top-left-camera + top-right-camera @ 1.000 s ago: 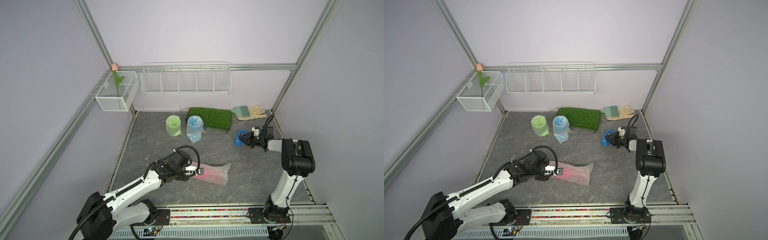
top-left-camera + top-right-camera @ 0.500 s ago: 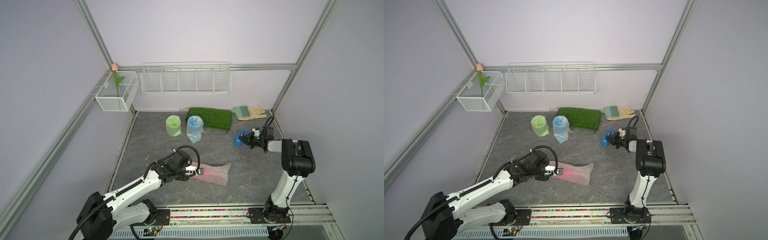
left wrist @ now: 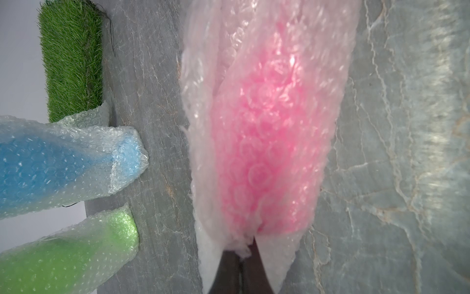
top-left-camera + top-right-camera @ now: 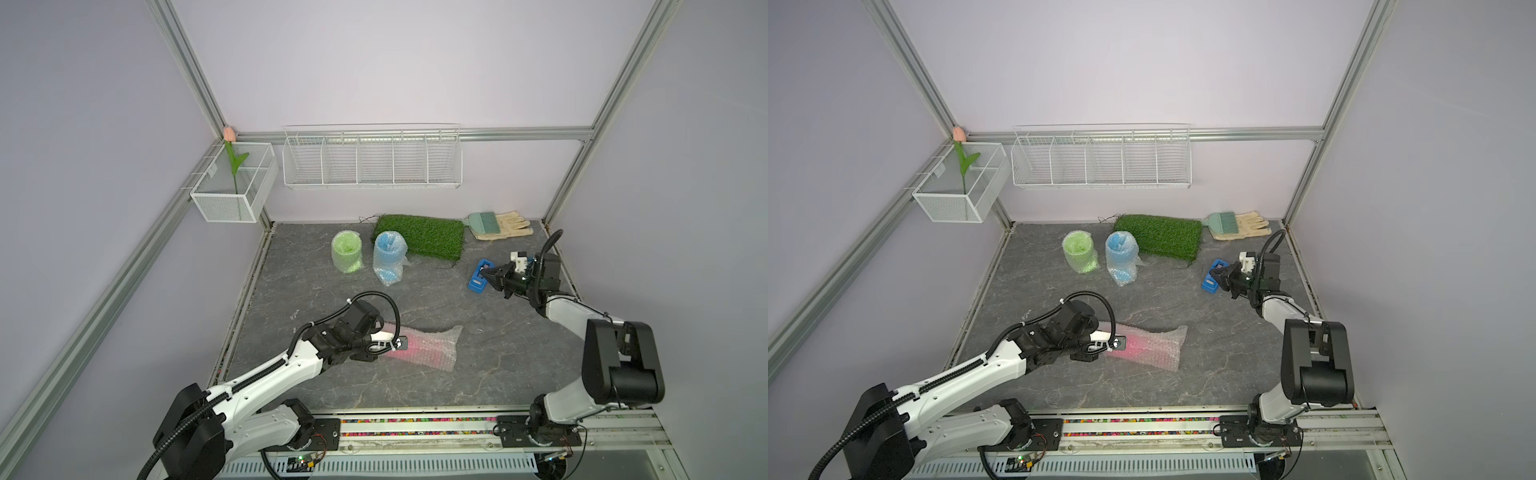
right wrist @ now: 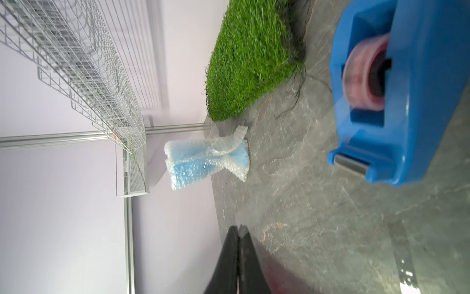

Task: Wrap wine glasses in bubble wrap
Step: Pull the tape from the tape cutter.

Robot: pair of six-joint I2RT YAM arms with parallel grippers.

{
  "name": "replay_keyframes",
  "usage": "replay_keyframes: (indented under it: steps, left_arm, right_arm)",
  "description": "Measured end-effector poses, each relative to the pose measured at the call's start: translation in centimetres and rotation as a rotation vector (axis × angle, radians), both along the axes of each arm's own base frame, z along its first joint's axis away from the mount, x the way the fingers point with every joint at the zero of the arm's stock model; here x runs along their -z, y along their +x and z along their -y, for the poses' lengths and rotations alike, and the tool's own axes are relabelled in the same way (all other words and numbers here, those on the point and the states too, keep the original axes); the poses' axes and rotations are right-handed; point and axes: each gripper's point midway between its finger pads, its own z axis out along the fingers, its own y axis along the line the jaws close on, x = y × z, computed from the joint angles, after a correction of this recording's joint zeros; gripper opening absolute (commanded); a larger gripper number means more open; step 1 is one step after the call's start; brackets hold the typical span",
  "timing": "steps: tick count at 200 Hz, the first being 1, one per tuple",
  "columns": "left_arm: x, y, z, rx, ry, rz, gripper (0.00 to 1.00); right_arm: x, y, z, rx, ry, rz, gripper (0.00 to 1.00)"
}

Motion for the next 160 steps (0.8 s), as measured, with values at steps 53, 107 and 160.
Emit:
replay_keyframes:
  steps: [53, 107, 160]
  left_arm:
    - [0.0, 0.0, 0.0, 0.002, -0.001, -0.002, 0.03]
    - [0.0, -0.1, 0.1, 0.004, -0.003, -0.004, 0.03]
    - [0.0, -0.1, 0.1, 0.006, -0.005, -0.006, 0.03]
  right_arm:
    - [-0.5, -3.8, -2.8, -0.046, -0.02, -0.005, 0.07]
    - [4.9, -6.3, -4.2, -0.071, -0.032, -0.129, 0.07]
    - [10.2, -8.4, -4.9, -0.081, -0.053, -0.234, 0.14]
